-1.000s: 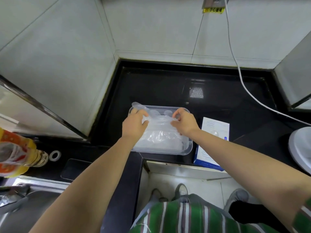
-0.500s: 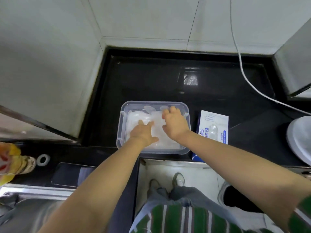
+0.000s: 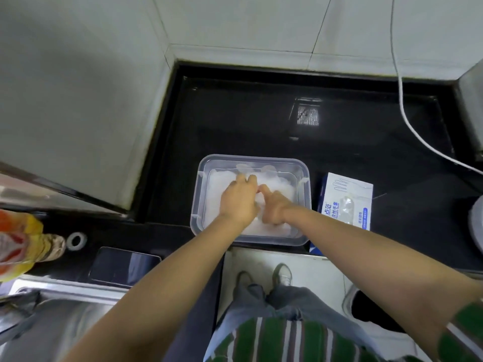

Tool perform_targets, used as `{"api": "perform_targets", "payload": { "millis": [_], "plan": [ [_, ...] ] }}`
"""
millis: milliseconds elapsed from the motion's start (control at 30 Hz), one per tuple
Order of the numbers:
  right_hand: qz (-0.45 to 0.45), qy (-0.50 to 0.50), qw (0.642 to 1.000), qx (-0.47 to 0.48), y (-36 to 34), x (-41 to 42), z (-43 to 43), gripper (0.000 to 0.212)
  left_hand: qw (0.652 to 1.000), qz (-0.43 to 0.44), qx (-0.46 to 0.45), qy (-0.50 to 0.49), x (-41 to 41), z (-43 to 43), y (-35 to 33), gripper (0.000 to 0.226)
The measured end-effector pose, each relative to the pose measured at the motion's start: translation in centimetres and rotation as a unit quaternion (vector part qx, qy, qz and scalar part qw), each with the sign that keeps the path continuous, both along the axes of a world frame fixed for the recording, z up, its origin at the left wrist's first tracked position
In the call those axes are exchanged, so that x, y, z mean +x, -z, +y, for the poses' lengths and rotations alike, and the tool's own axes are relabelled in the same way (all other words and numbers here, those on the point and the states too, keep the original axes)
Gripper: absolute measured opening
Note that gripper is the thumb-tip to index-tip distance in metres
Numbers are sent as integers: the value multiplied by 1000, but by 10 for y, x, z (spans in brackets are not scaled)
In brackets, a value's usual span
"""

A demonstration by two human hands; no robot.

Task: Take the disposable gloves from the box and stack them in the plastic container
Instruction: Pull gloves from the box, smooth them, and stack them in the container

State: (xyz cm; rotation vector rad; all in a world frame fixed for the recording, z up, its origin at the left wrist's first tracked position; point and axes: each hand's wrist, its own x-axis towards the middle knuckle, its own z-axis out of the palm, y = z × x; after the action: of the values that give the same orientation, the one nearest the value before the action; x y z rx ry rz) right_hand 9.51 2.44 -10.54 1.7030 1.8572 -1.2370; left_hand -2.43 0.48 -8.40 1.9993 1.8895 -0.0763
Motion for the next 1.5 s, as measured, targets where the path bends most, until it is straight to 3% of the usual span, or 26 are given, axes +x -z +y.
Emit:
{"api": "perform_targets", "payload": {
  "millis": [67,167,200,267,567,633,700,800,867,933,1000,1100,1233,1500],
  "plan": [
    [-10,-14,1000,-2,1,-1,1,80,993,-63,-100,-26,10,5,1,29],
    [8,-3,1000,-20,3,3,2,98,966,-13,-248,-68,1,1,16,68],
    [9,-6,1000,-23,3,4,1,103,966,20,-246,-80,-8,-2,22,80],
    [2,-20,1000,-14,4,5,1,107,972,56,-210,-91,-22,-4,30,82],
    [-9,-52,998,-43,-1,4,0,114,967,56,-244,-45,-27,-5,19,62],
    [-19,-71,996,-42,-8,4,-6,114,972,75,-221,-38,-25,-4,8,47],
    [-23,-72,996,-38,-17,0,-5,104,977,109,-177,-40,-19,-1,-2,29],
    [24,-48,998,45,-39,2,4,56,985,133,-97,-54,-4,0,-22,22],
    [113,42,985,126,-58,11,12,27,990,119,-46,-57,8,2,-34,21],
    [181,125,951,218,-74,29,19,16,994,82,-5,-66,22,6,-42,22],
    [191,174,923,285,-83,54,23,15,997,29,28,-70,39,13,-52,21],
    [129,214,922,297,-77,101,21,14,996,-72,45,-31,74,21,-64,20],
    [-10,198,955,220,-52,153,1,16,982,-186,-5,31,126,16,-70,20],
    [-127,87,976,156,-19,169,-33,10,971,-93,-216,50,178,-4,-24,48]
  ]
}}
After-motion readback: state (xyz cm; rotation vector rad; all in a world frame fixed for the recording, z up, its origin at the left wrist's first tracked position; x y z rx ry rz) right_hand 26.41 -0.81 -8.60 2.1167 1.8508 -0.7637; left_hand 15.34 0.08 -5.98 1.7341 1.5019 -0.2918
